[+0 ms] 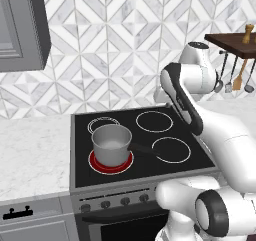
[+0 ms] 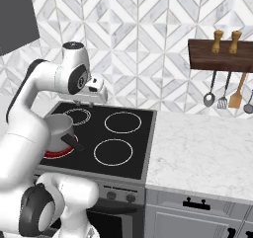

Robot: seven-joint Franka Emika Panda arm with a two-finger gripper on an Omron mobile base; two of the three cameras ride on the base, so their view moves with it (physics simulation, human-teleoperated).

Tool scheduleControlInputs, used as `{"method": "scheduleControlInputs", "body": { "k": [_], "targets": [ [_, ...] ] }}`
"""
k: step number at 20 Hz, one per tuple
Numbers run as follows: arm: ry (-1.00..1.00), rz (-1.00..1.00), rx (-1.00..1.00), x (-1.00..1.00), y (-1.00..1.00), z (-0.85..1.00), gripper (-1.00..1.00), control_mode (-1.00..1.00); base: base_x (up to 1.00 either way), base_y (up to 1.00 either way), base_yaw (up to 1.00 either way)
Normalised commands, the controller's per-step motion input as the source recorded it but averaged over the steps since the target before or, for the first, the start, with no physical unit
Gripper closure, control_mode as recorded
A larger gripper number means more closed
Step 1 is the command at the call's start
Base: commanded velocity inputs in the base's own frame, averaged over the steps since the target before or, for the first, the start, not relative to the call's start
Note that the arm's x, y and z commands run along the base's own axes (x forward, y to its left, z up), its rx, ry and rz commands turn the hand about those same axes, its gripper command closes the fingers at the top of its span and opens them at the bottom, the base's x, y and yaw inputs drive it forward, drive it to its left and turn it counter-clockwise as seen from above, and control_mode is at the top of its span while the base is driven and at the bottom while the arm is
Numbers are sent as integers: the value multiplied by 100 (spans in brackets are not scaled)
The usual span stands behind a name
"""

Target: Turn off the front left burner of the stove.

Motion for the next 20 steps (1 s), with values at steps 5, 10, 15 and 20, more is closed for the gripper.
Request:
{"method": "scheduleControlInputs", "body": {
  "k": [5, 10, 15, 20],
  "targets": [
    [-22, 10, -17, -72, 62, -30, -100, -100, 0, 0, 0],
    [-9, 27, -37, -100, 100, -61, -100, -100, 0, 0, 0],
    [-6, 32, -54, -100, 100, -64, -100, -100, 0, 0, 0],
    [-3, 38, -63, -100, 85, -81, -100, -100, 0, 0, 0]
  ]
}}
